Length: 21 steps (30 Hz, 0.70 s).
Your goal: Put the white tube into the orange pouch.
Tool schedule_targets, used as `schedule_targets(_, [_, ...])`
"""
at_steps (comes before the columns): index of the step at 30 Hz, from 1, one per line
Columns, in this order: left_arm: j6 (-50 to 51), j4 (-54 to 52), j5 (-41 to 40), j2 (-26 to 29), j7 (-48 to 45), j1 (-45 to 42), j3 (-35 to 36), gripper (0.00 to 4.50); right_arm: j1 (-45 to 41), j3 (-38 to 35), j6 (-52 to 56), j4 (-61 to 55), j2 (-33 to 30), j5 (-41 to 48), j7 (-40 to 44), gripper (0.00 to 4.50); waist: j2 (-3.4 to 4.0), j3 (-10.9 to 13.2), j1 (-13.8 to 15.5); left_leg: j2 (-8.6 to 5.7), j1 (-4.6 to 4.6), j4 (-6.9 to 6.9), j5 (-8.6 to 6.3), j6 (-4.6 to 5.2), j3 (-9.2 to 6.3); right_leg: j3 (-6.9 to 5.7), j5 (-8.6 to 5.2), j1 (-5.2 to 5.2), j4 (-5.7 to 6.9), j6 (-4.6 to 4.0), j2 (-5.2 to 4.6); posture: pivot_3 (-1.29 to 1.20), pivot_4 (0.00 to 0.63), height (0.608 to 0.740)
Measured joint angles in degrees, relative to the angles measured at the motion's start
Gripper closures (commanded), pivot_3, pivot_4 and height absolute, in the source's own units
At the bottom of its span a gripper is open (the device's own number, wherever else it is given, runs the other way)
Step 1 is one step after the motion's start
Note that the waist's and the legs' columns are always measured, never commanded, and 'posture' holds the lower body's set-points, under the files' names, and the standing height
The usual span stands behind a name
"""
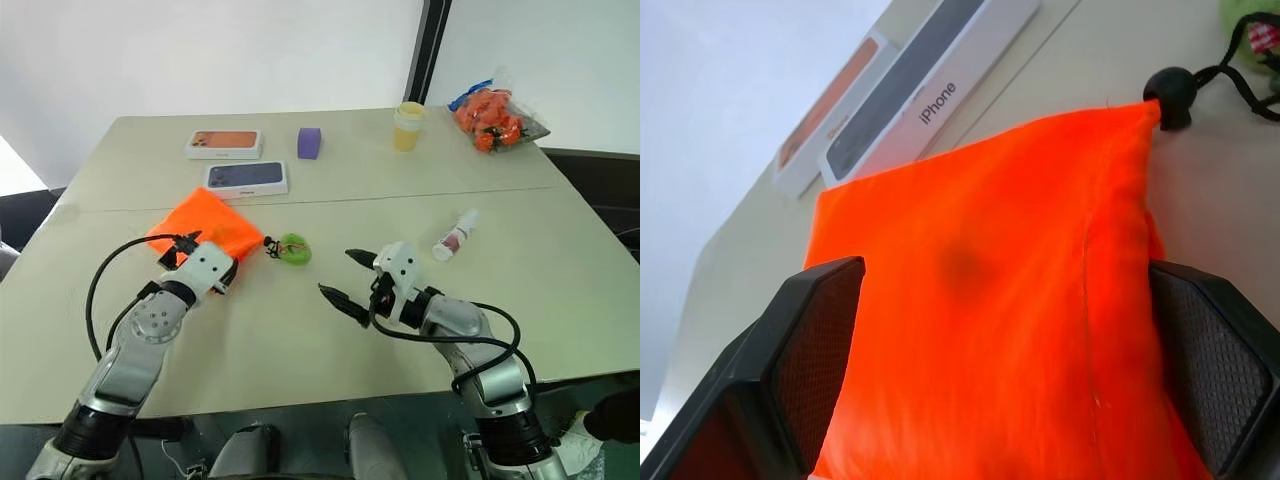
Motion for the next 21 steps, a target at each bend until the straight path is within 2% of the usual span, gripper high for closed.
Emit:
schedule_targets(6, [-0.4,1.9,0.0,-1.6,0.7,-0.1,0.8,0.04,0.1,0.0,-0.6,0.0,0.3,-0.2,-0.1,0.00,-0.01,0.0,0.1,0.00,0.04,0.01,0.00,0.00,-0.04,-0.02,0.00,0.00,0.10,0.00,0.02,0.00,0.150,0.723])
schedule_targets(12, [1.4,1.9,-5.4,-6.4,1.3,-0.3,8.0,0.04,0.5,0.3,-1.1,0.0,1.0,-1.2,-0.5,0.00,-0.03,0.0,0.2,0.00,0.04,0.02,0.00,0.00,-0.05,-0.05,0.01,0.01,0.13,0.03,0.02,0.00,0.150,0.723])
schedule_targets(21, [0.8,1.4,-10.2,-5.9,-0.8,0.1,11.6,0.04,1.1,0.6,-1.3,0.0,1.2,-1.7,-0.6,0.00,-0.06,0.0,0.8,0.00,0.05,0.07,0.01,0.00,-0.07,-0.06,0.01,0.02,0.15,0.02,0.02,0.00,0.150,0.723])
